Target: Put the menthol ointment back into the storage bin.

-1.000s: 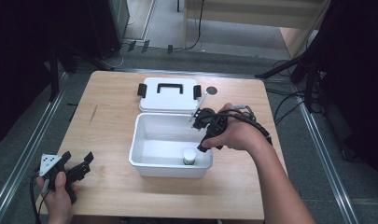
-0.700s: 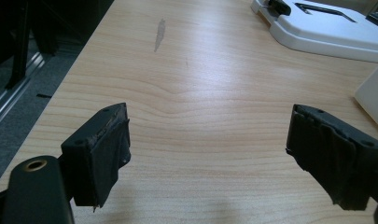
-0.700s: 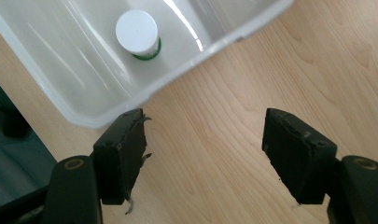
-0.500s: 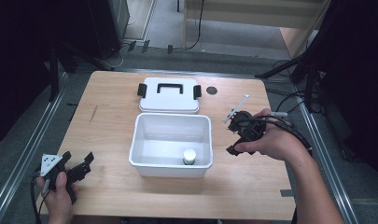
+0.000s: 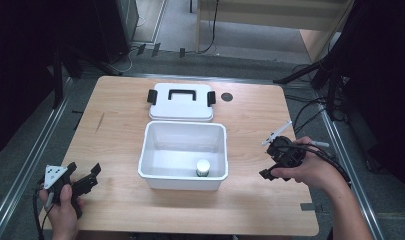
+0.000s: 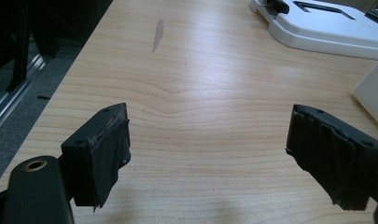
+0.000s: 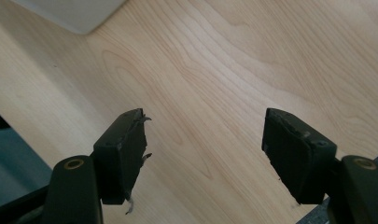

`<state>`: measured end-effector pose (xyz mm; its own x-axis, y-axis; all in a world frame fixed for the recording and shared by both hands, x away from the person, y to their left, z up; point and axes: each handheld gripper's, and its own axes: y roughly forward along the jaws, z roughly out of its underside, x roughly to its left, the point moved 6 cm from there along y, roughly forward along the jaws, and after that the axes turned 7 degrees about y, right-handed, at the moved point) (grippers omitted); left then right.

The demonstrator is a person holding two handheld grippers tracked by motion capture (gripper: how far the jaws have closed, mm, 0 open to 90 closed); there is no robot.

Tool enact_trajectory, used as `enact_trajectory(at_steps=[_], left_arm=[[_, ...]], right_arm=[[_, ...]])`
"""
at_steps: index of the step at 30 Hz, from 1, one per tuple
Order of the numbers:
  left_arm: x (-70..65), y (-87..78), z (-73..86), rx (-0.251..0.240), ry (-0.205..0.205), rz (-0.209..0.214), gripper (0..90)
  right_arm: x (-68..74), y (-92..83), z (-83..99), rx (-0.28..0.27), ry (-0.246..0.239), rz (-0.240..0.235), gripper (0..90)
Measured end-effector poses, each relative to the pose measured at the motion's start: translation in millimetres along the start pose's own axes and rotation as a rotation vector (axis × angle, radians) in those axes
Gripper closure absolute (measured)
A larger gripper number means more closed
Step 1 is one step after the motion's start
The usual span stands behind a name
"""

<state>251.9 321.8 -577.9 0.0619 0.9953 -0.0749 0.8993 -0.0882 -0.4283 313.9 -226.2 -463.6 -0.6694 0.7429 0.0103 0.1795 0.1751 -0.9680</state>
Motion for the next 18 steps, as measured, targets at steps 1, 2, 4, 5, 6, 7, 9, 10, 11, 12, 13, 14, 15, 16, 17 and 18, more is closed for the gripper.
enact_trajectory(at_steps=[1, 2, 4, 5, 6, 7, 9, 10, 11, 12, 13, 14, 15, 16, 17, 18], left_arm=[[0.0, 0.0, 0.0, 0.000, 0.001, 0.000, 14.1], [0.0, 0.0, 0.0, 0.001, 0.001, -0.001, 14.1], [-0.1, 0.0, 0.0, 0.001, 0.003, -0.001, 14.1], [-0.1, 0.0, 0.1, 0.002, 0.005, -0.002, 14.1], [-0.1, 0.0, 0.1, 0.003, 0.005, -0.002, 14.1], [-0.2, 0.0, 0.1, 0.004, 0.006, -0.004, 14.1], [-0.2, 0.1, 0.1, 0.003, 0.006, -0.003, 14.1], [0.0, 0.1, 0.1, 0.004, 0.005, -0.004, 14.1], [-0.1, 0.1, 0.1, 0.003, 0.005, -0.004, 14.1], [-0.1, 0.1, 0.1, 0.003, 0.005, -0.004, 14.1], [-0.1, 0.1, 0.1, 0.003, 0.005, -0.004, 14.1], [-0.1, 0.1, 0.1, 0.003, 0.005, -0.004, 14.1], [-0.1, 0.2, 0.1, 0.004, 0.005, -0.003, 14.1], [0.0, 0.3, 0.1, 0.004, 0.005, -0.002, 14.1], [0.0, 0.3, 0.1, 0.004, 0.005, -0.002, 14.1], [-0.1, 0.2, 0.1, 0.004, 0.004, -0.003, 14.1]], right_arm=[[-2.5, 3.0, 3.4, -0.007, 0.005, 0.001, 31.3], [-5.0, 6.9, 7.9, -0.019, 0.019, 0.001, 31.2], [-10.2, 14.2, 16.5, -0.051, 0.051, 0.002, 31.1], [-12.8, 17.8, 20.8, -0.071, 0.067, 0.001, 31.0], [-15.4, 20.8, 24.2, -0.090, 0.077, 0.003, 31.0], [-17.6, 23.3, 27.8, -0.105, 0.092, 0.010, 31.1], [-22.7, 28.2, 34.1, -0.144, 0.119, 0.030, 31.1], [-25.0, 30.4, 37.1, -0.169, 0.137, 0.039, 31.3], [-26.9, 32.5, 39.9, -0.195, 0.157, 0.045, 31.5], [-28.5, 34.7, 42.5, -0.227, 0.176, 0.046, 31.7], [-28.5, 34.7, 42.5, -0.227, 0.176, 0.046, 31.7], [-30.0, 36.9, 45.1, -0.258, 0.202, 0.046, 31.9], [-33.8, 41.7, 51.4, -0.320, 0.234, 0.052, 31.9], [-34.9, 43.1, 53.4, -0.342, 0.239, 0.059, 31.9], [-34.9, 43.1, 53.4, -0.342, 0.239, 0.059, 31.9], [-36.2, 45.2, 55.8, -0.371, 0.249, 0.065, 31.9]])
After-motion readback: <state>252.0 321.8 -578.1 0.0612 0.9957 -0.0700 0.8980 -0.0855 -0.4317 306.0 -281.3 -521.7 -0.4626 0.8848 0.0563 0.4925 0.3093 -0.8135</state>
